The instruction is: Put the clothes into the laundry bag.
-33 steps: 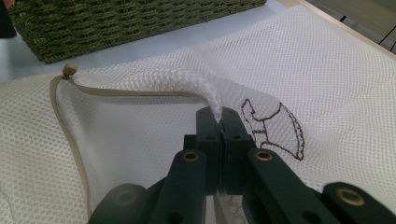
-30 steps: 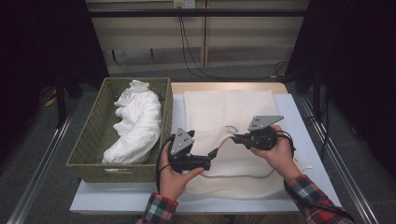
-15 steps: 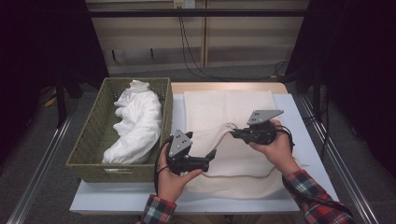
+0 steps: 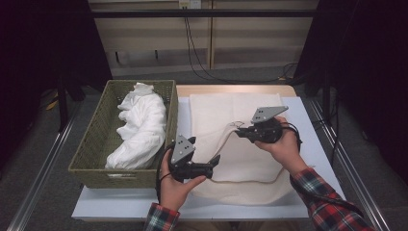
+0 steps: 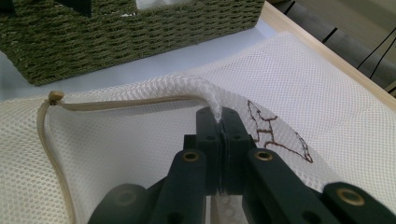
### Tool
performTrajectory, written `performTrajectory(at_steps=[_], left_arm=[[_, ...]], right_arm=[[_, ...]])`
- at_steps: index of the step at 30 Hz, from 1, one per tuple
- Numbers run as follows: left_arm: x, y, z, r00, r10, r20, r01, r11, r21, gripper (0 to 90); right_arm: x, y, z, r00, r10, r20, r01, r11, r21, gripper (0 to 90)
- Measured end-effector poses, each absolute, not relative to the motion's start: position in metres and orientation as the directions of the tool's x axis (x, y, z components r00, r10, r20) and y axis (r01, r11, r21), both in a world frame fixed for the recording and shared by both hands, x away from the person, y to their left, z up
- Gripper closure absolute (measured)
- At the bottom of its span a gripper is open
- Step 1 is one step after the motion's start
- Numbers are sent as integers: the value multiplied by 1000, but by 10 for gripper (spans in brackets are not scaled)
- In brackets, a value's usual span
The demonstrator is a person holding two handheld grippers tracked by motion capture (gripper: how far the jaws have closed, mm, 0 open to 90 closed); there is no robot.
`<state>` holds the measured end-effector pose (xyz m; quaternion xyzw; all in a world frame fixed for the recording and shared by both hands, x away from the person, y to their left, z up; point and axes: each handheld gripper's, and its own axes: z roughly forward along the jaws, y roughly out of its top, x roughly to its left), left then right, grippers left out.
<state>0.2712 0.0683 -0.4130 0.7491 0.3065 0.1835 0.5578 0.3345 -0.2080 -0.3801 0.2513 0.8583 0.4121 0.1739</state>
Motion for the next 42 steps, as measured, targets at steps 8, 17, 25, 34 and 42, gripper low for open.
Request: performTrajectory(at_steps=[8,17,25,34,42], left_arm=[[270,69,-412,745,664,-63,251,-191,949,31],[270,69,-414,740,670,-63,261,-199,945,31],[271,68,-417,741,668,-72,272,-201,941,31],[271,66,-417,749,659,-72,271,-206,940,31],[273,68,-419,744,663,-78,287,-212,934,31]], right_arm=[[337,-209,-370,-808,579,-110,282,543,791,886],[341,-207,-364,-817,561,-135,257,563,785,886],[348,-211,-358,-814,567,-126,260,550,794,886],[356,-211,-353,-815,565,-130,262,559,787,886],[361,-212,-347,-814,566,-129,263,558,787,886]])
